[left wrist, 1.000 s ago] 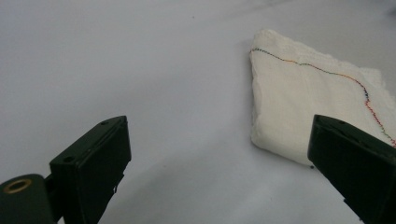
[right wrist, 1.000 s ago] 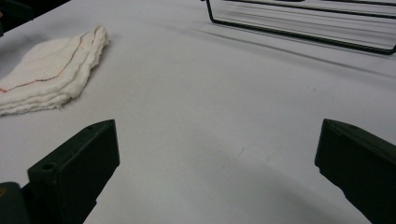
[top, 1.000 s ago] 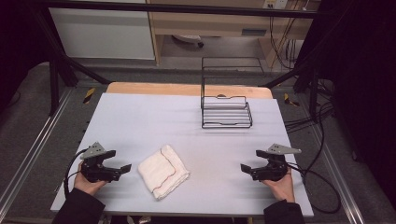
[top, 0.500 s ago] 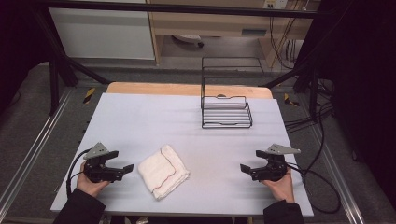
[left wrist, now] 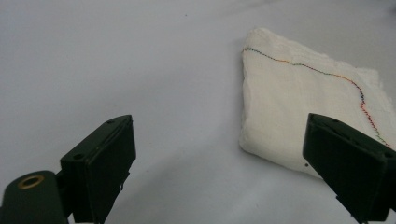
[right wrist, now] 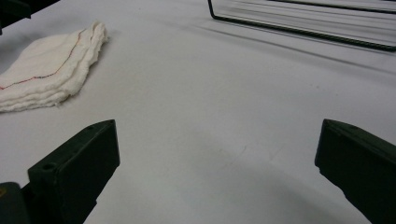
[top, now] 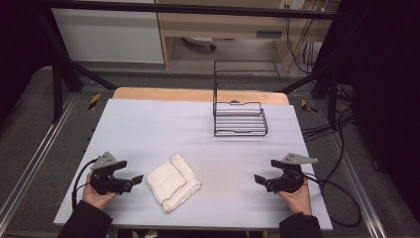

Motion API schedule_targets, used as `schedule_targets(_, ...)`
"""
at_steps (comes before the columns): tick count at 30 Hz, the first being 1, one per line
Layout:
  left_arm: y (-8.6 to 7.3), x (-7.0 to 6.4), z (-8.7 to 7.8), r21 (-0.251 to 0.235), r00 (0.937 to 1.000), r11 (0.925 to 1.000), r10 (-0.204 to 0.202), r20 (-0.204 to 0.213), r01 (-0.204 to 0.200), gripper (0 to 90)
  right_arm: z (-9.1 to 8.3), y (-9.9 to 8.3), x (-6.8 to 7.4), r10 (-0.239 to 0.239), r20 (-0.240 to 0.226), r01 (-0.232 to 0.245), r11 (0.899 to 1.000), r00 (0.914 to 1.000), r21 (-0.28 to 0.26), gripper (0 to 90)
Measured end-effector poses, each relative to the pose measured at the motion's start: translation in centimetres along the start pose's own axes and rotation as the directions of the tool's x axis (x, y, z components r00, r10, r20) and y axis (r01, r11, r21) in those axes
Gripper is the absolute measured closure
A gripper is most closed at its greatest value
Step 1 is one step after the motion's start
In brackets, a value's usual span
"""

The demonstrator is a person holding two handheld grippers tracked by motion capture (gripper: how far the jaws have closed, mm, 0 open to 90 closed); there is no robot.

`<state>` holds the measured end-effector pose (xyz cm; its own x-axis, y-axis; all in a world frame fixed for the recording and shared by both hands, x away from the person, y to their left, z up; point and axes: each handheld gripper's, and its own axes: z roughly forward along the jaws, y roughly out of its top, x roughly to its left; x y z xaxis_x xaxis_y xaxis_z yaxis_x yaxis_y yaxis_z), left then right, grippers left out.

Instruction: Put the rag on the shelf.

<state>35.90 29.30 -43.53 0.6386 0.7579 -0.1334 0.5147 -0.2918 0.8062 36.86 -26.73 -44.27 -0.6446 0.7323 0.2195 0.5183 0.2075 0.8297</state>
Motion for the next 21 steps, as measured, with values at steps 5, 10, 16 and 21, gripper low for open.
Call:
schedule_targets(5, 0.1, -0.1, 0.1, 0.006, 1.0000, 1.0000, -0.005, -0.002, 0.005, 9.4, 0.0, 0.0, 0.0, -0.001, 0.001, 0.001, 1.000, 1.0000, 0.001, 0.5)
schedule_targets(10, 0.1, -0.3, 0.3, 0.015, 0.9999, 0.9998, -0.014, -0.001, 0.014, 11.8, 0.1, 0.0, 0.1, 0.000, 0.002, 0.000, 1.000, 1.0000, 0.006, 0.5)
schedule_targets(16, 0.3, -0.9, 1.0, 0.033, 0.9993, 0.9987, -0.038, 0.000, 0.038, 19.1, 0.3, 0.1, 0.3, -0.009, 0.002, 0.009, 1.000, 1.0000, 0.016, 0.5)
schedule_targets(21, 0.5, -1.5, 1.5, 0.047, 0.9980, 0.9970, -0.062, -0.006, 0.062, 32.8, 0.7, 0.4, 0.8, -0.015, -0.002, 0.015, 0.999, 0.9999, 0.029, 0.5)
